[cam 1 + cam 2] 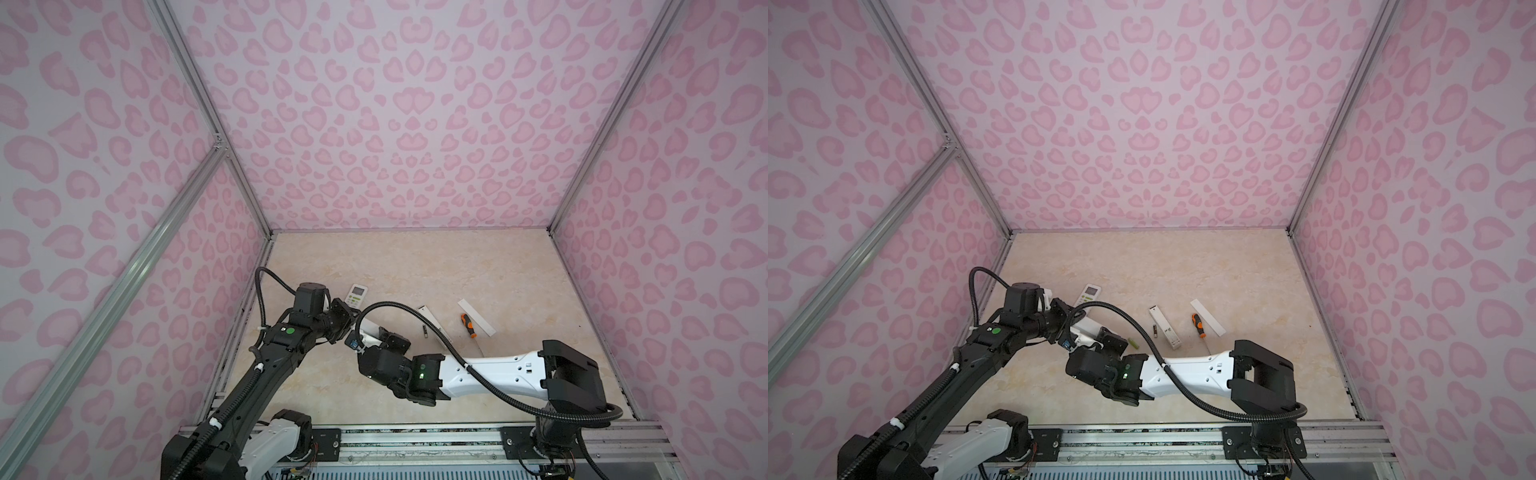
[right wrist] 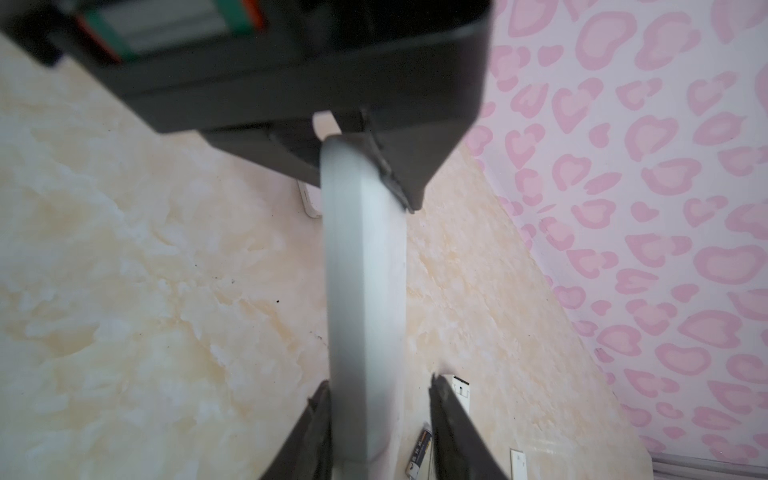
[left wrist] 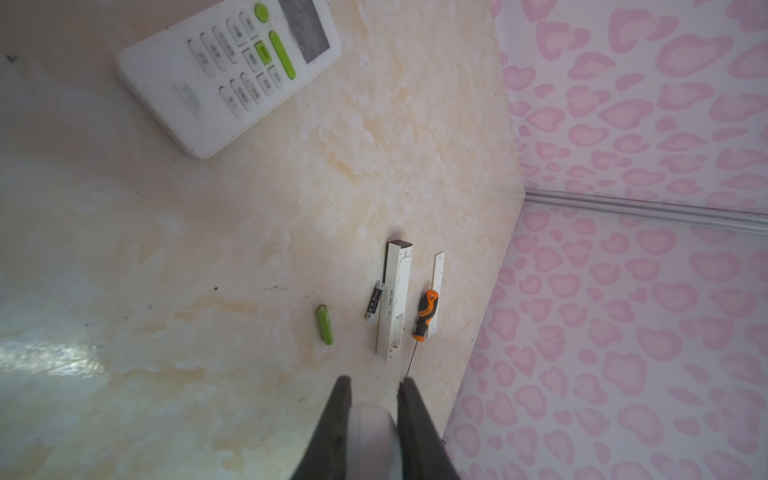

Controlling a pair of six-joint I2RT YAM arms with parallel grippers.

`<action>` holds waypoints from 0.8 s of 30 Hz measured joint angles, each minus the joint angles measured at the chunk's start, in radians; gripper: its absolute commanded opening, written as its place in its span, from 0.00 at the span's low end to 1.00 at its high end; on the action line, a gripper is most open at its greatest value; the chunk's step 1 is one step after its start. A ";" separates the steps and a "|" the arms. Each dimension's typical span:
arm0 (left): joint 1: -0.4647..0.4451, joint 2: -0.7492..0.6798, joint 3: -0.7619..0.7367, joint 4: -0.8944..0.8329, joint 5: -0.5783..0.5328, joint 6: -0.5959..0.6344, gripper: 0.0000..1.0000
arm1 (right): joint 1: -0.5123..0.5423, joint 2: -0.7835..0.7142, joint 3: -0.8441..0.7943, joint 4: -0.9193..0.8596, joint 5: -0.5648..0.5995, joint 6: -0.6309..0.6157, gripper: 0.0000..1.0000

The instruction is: Unload the batteries from the remote control

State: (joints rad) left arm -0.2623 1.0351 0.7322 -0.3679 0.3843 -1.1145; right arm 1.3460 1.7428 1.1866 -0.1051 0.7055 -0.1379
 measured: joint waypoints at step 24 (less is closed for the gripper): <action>0.052 -0.260 -0.267 0.338 -0.055 0.164 0.04 | -0.401 -0.283 -0.335 0.261 -0.801 0.930 0.64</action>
State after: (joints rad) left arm -0.2100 0.7750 0.4656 -0.0296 0.3290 -0.9508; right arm 0.9455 1.4593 0.8513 0.1558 -0.0952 0.7925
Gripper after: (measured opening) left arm 0.200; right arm 0.639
